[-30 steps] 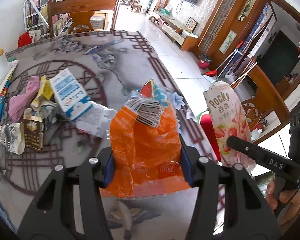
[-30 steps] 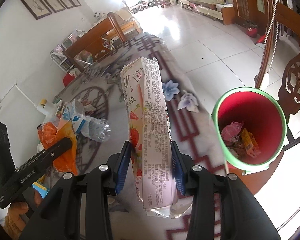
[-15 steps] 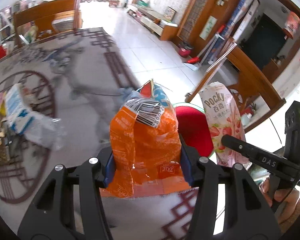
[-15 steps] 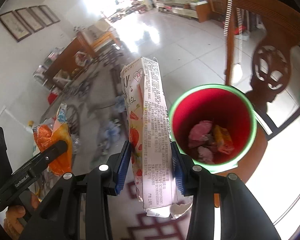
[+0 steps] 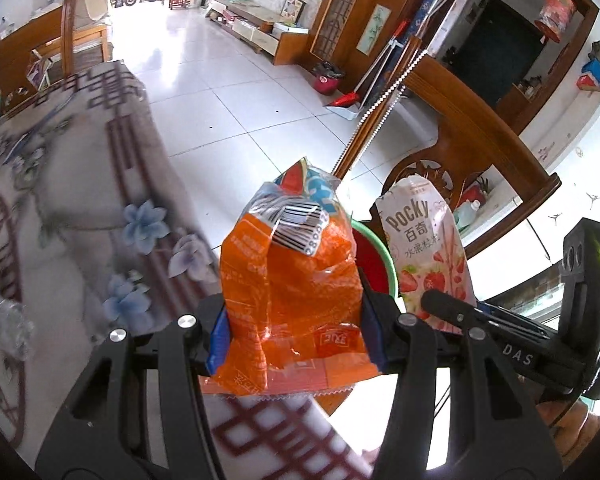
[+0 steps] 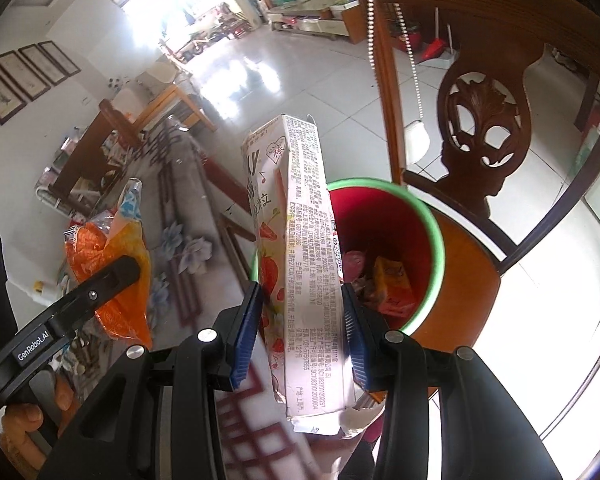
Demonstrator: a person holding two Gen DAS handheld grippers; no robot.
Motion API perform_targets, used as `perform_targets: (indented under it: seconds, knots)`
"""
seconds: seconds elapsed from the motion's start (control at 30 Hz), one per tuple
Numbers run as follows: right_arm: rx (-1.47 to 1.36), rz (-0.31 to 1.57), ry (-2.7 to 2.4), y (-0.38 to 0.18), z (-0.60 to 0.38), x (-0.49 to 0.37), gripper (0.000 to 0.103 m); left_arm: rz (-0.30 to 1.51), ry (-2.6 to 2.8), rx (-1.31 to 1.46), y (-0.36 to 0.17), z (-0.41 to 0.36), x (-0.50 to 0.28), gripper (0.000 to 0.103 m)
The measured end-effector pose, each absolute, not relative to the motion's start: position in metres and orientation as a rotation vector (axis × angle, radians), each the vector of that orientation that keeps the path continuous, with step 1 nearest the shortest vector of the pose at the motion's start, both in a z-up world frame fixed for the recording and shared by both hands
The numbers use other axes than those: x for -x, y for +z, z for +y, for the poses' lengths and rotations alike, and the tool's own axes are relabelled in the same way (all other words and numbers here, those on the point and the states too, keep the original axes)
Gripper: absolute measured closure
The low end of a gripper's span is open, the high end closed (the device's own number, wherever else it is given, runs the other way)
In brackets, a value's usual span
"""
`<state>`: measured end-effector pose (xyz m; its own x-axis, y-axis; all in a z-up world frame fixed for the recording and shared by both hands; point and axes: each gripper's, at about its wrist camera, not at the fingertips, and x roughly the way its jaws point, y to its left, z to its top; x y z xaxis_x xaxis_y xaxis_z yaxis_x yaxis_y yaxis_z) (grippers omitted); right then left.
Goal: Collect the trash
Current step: 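Drop the Pocky box into the red bin while the left drops the orange bag, then return to the table and grasp the crumpled printed paper with the left gripper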
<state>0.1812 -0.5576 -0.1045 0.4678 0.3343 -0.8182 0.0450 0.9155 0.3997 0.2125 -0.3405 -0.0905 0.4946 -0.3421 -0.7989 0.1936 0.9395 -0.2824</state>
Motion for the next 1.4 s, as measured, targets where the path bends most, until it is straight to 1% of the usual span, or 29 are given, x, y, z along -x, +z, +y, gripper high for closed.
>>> perform_targets:
  seconds: [0.3,0.63,0.7,0.73,0.77,0.8,0.83,0.9,1.0,1.17,1.4]
  knots:
    - [-0.386,1.076,0.161,-0.109,-0.577,-0.202,0.064,1.039,-0.325,0.147,-0.106,-0.362,-0.238,0.052]
    - [-0.358,1.074,0.151,-0.112,-0.58,-0.216,0.063,1.074,-0.329,0.134,-0.118,-0.375,-0.247,0.052]
    - [-0.351,1.073,0.149,-0.112,-0.578,-0.217,0.062,1.077,-0.334,0.136,-0.12,-0.375,-0.249,0.051]
    - [-0.346,1.071,0.146,-0.111,-0.578,-0.218,0.062,1.076,-0.335,0.138,-0.12,-0.375,-0.25,0.049]
    - [-0.341,1.07,0.142,-0.111,-0.577,-0.218,0.061,1.076,-0.333,0.139,-0.12,-0.375,-0.25,0.046]
    - [-0.336,1.07,0.139,-0.111,-0.576,-0.219,0.059,1.079,-0.327,0.139,-0.122,-0.376,-0.251,0.034]
    - [-0.326,1.068,0.133,-0.11,-0.575,-0.219,0.056,1.077,-0.323,0.142,-0.122,-0.375,-0.251,0.029]
    - [-0.31,1.053,0.118,-0.107,-0.574,-0.219,0.047,1.076,-0.325,0.145,-0.122,-0.373,-0.251,0.029]
    - [-0.273,1.025,0.094,-0.101,-0.571,-0.218,0.042,1.069,-0.327,0.14,-0.118,-0.369,-0.25,0.029]
    - [-0.243,1.005,0.083,-0.093,-0.562,-0.216,0.037,1.057,-0.324,0.146,-0.111,-0.359,-0.243,0.029]
    - [-0.252,1.02,0.102,-0.093,-0.541,-0.209,0.034,1.008,-0.3,0.156,-0.093,-0.326,-0.221,0.029]
